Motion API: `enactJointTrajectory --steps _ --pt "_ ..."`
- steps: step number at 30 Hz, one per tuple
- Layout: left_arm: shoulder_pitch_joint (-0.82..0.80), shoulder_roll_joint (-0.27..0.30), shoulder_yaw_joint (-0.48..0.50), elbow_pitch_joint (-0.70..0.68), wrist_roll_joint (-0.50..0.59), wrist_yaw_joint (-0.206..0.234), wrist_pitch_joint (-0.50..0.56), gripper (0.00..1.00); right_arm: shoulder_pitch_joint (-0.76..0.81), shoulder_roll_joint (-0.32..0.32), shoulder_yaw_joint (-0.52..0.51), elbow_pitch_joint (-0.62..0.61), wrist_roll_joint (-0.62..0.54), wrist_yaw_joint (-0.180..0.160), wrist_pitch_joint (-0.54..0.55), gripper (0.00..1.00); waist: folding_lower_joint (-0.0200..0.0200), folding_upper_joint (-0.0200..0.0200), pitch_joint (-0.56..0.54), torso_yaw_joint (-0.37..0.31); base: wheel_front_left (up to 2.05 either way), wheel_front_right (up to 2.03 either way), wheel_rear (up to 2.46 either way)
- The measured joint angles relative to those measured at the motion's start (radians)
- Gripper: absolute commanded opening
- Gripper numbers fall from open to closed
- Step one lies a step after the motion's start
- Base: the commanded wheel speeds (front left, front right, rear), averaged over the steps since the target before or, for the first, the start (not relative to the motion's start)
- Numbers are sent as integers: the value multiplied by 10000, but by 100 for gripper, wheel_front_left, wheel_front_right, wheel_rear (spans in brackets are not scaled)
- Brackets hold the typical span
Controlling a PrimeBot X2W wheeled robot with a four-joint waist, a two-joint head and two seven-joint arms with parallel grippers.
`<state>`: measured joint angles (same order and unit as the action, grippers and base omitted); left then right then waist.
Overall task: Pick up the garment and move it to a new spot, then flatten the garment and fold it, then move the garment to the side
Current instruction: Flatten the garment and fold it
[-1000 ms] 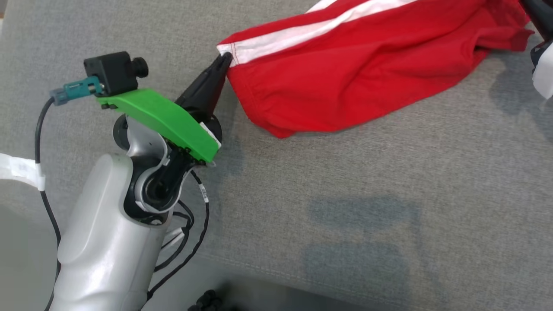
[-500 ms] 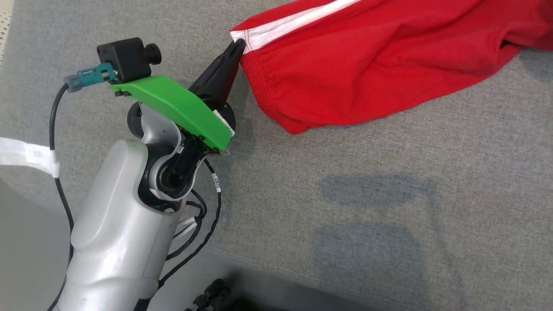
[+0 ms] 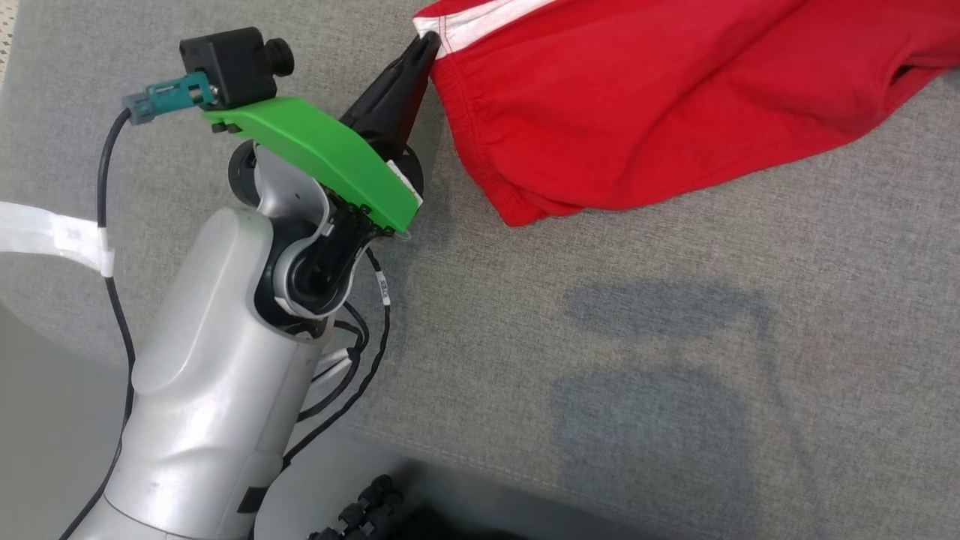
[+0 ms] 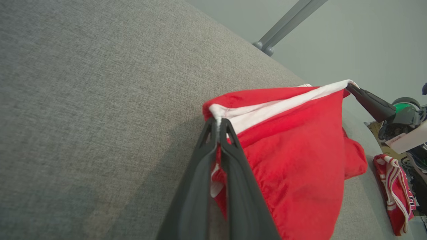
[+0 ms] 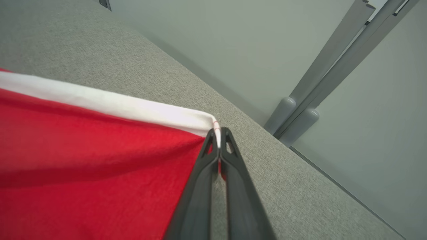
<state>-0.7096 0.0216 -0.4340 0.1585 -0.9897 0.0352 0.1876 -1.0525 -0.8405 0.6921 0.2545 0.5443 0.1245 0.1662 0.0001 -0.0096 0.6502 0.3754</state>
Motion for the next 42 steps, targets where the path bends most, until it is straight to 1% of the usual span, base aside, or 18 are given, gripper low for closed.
enactJointTrajectory --steps 8,9,10,11,12,15,20,25,29,33,37,42 --pt "-344 -40 -272 527 86 -8 -190 0 -280 190 272 570 -98 0 -86 0 0 0 162 -35 0 0 0" --pt "-344 -40 -272 527 86 -8 -190 5 -280 190 272 570 -98 0 -86 14 0 0 162 -35 0 0 0" --pt "-344 -40 -299 608 86 -8 -209 27 -282 236 307 610 -104 0 -105 30 0 0 172 -43 0 0 0" --pt "-344 -40 -313 656 88 -8 -232 40 -289 274 349 652 -109 0 -151 46 0 0 181 -52 0 0 0" --pt "-352 -40 -326 704 92 -8 -282 49 -298 299 382 692 -171 0 -188 100 0 0 190 -61 0 0 0" --pt "-436 -46 -336 907 102 -8 -428 100 -379 366 418 836 -263 0 -349 100 0 0 212 -91 0 0 0" --pt "-554 -44 -245 1223 132 -12 -813 100 -508 763 571 1162 -422 0 -786 100 0 0 138 -198 0 0 0" --pt "-561 -46 -222 1275 219 -90 -1198 100 -550 819 508 1478 -433 0 -1026 100 0 0 -21 -310 0 0 0" --pt "-580 -44 -196 1250 596 -121 -1624 100 -664 867 307 1661 -337 0 -1290 100 -1 0 -155 -410 0 0 0" --pt "-582 63 -171 943 1147 -176 -2257 100 -524 978 157 1896 299 0 -1302 100 -1 0 -289 -483 0 0 0" --pt "-560 291 -203 761 1705 -174 -2844 100 103 1310 -104 2270 1147 0 -1304 100 -1 0 -367 -495 0 0 0" --pt "-186 320 -343 558 2207 -82 -3453 100 711 1714 -282 2610 1994 0 -1302 100 -1 0 -428 -444 0 0 0"
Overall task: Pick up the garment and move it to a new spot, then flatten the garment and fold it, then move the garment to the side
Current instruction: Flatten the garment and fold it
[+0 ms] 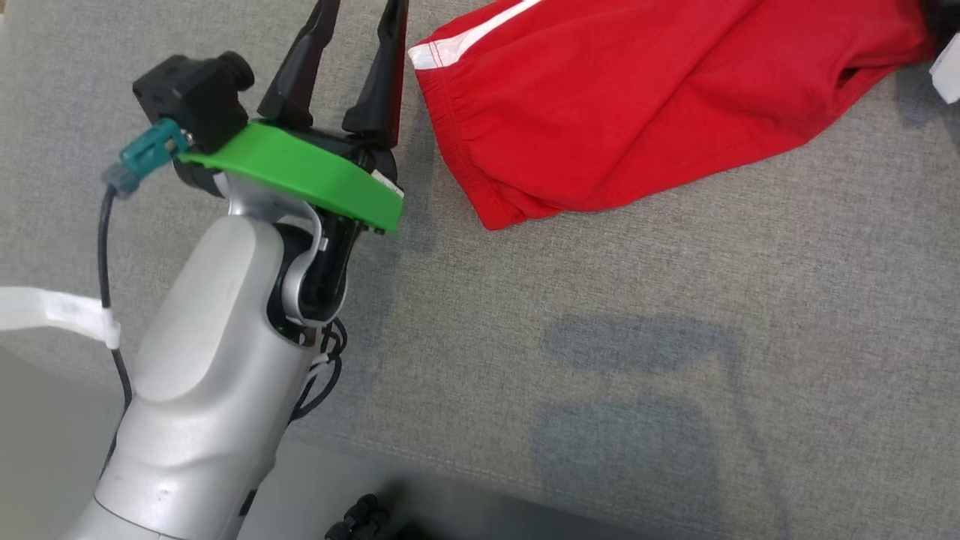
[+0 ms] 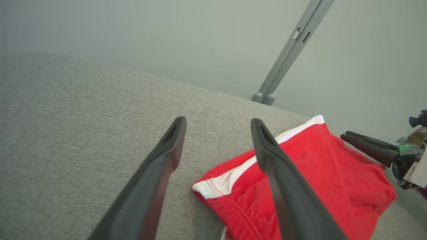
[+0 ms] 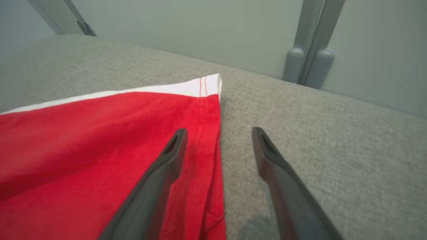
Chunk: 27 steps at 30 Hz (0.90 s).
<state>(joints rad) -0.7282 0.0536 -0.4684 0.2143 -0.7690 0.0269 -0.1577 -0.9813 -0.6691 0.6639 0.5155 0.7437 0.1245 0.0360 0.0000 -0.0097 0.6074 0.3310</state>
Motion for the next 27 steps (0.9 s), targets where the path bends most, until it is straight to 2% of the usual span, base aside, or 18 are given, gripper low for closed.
enactJointTrajectory --steps 6,15,16,17,18,27 --pt "834 17 -251 -6 642 144 -800 100 761 148 245 146 286 0 -63 100 0 0 -161 61 0 0 0" --pt "2391 163 -278 257 945 353 -826 100 1383 90 389 464 1047 -2 180 98 -1 0 -709 244 0 0 0" --pt "2504 163 -268 274 943 353 -826 100 1457 94 405 485 1156 -2 272 56 0 0 -781 273 0 0 0" --pt "2597 161 -251 278 943 353 -846 100 1518 102 410 489 1283 -2 351 31 -1 0 -853 301 0 0 0" --pt "2677 161 -230 280 943 353 -859 100 1555 123 414 506 1429 -12 435 0 0 0 -926 328 0 0 0" --pt "3342 324 176 280 943 362 -911 100 2320 575 625 261 2148 -13 614 0 -1 0 -1698 377 0 0 0"
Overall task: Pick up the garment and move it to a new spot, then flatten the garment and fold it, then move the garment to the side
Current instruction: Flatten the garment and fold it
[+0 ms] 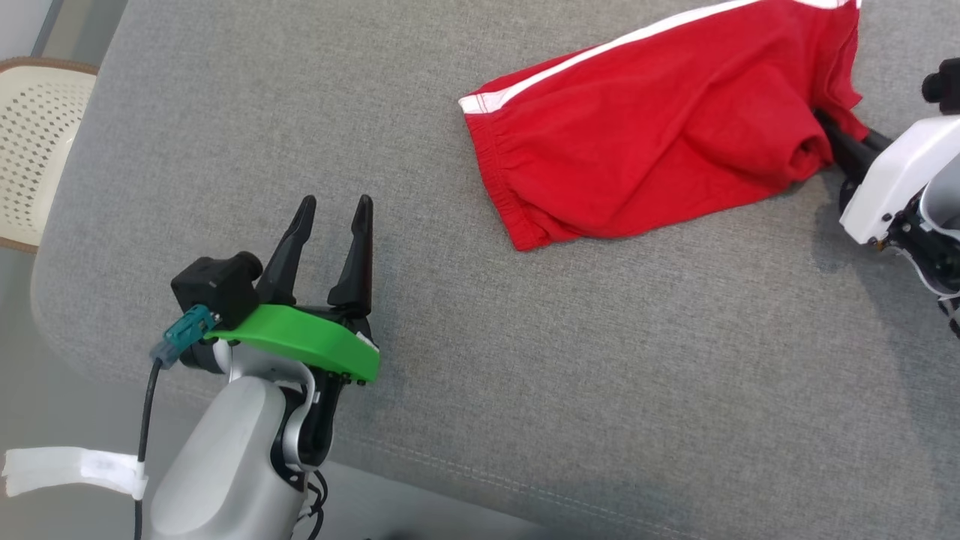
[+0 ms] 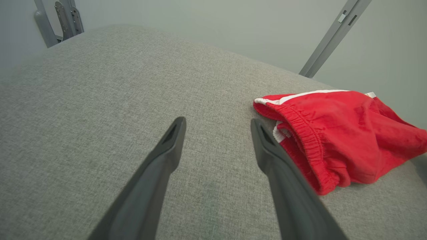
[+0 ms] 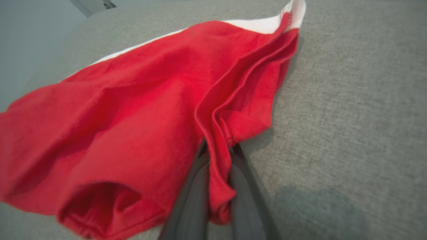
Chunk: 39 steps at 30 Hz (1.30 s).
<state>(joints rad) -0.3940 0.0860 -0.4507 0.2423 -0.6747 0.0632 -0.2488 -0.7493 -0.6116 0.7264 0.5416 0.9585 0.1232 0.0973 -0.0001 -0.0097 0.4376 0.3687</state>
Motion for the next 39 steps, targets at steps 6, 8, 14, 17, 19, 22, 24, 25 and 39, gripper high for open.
enactJointTrajectory --steps 6,8,14,17,19,22,24,25,39 --pt "501 320 370 2 -21 0 -2 100 648 226 -107 -566 849 0 -150 0 0 0 -541 -307 0 0 0" --pt "695 431 472 -2 -38 0 -2 100 828 221 -146 -723 989 0 -174 0 0 0 -691 -495 0 0 0" --pt "1158 616 633 -242 -73 0 -2 100 1421 -121 -431 -738 1384 2 -174 0 0 0 -1077 -1196 0 0 0" --pt "1293 625 648 -364 -73 0 -2 100 1769 -391 -627 -604 1563 0 -174 0 0 1 -1235 -1576 0 0 0" --pt "1386 642 642 -462 -71 0 -2 100 2009 -564 -727 -510 1622 0 -186 0 0 1 -1326 -1822 0 0 0" --pt "1491 660 593 -596 -67 0 -2 100 2355 -706 -779 -470 1693 -4 -282 0 0 1 -1440 -2149 0 0 0" --pt "1505 663 504 -621 -21 0 -2 100 2539 -706 -821 -500 1766 -2 -460 0 0 0 -1503 -2326 0 0 0" --pt "1506 662 460 -650 12 0 -2 100 2603 -696 -867 -541 1837 -2 -543 0 0 0 -1533 -2400 0 0 0" --pt "1603 600 169 -890 21 -4 2 100 1778 -468 -221 -2863 345 -2 -1262 0 0 0 -1715 -2330 0 0 0"
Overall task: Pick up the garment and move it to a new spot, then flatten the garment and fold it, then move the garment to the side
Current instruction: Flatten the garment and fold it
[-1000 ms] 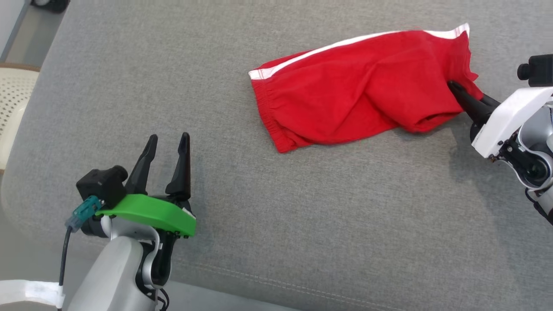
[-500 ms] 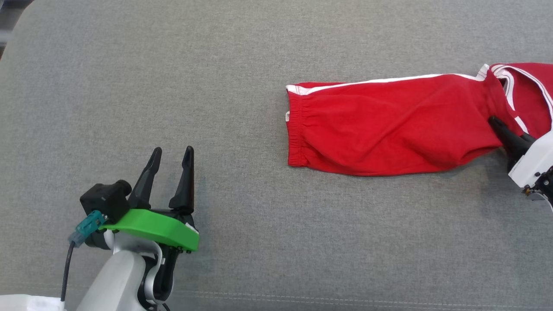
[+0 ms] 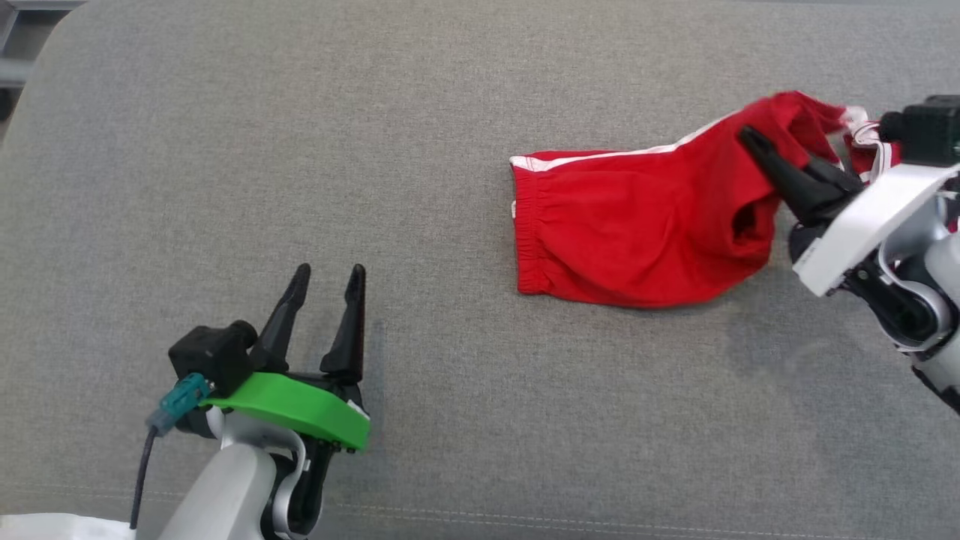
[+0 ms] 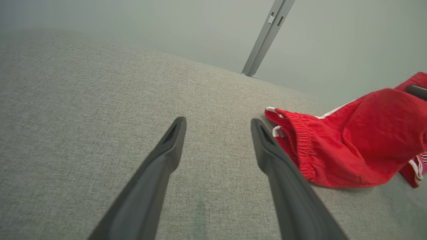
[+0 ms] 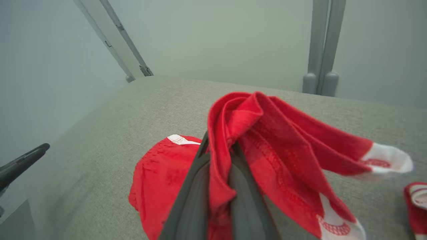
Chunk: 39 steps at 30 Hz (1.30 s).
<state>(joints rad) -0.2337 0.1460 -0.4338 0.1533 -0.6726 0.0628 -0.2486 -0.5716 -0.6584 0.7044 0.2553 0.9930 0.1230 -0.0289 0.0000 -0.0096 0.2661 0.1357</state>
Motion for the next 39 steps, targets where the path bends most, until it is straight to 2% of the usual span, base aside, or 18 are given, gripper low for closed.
enactJointTrajectory --steps 4,11,15,21,22,23,24,25,28,34,39 --pt "27 -155 -284 -8 12 -21 15 100 -410 516 719 -905 -556 0 173 0 0 0 -41 202 0 0 0" --pt "27 -353 -445 -50 12 -23 90 100 -564 1068 1745 -978 -972 -19 1189 2 0 0 -72 577 0 0 0" --pt "27 -355 -458 -73 12 -23 100 100 -564 1465 1822 -690 -959 -345 1509 0 0 0 12 787 0 0 0" --pt "29 -355 -418 -100 12 -21 100 100 -779 1605 1822 -261 -1001 -698 1797 0 0 0 286 968 0 0 0" --pt "29 -355 -414 -100 12 -21 100 100 -866 1630 1820 -215 -1043 -734 1799 8 0 0 332 990 0 0 0" --pt "29 -355 -403 -102 12 -19 100 100 -938 1641 1835 -196 -1097 -744 1827 33 0 0 372 1008 0 0 0" --pt "29 -357 -391 -90 12 -19 100 100 -999 1662 1862 -171 -1200 -763 1854 84 1 0 406 1024 0 0 0" --pt "29 -357 -376 -84 12 -19 100 100 -1025 1699 1893 -159 -1292 -779 1854 100 0 0 429 1038 0 0 0" --pt "29 -355 -307 -75 12 -17 98 100 -1048 1843 2080 -184 -1427 -769 1854 100 0 0 453 1044 0 0 0" --pt "30 -314 -173 2 12 -6 96 100 -1083 1927 2625 -658 -1862 -497 1833 100 0 0 334 893 0 0 0" --pt "60 -299 -107 -17 10 8 88 100 -909 1891 2102 -1498 -1601 -554 1283 100 0 0 162 736 0 0 0"
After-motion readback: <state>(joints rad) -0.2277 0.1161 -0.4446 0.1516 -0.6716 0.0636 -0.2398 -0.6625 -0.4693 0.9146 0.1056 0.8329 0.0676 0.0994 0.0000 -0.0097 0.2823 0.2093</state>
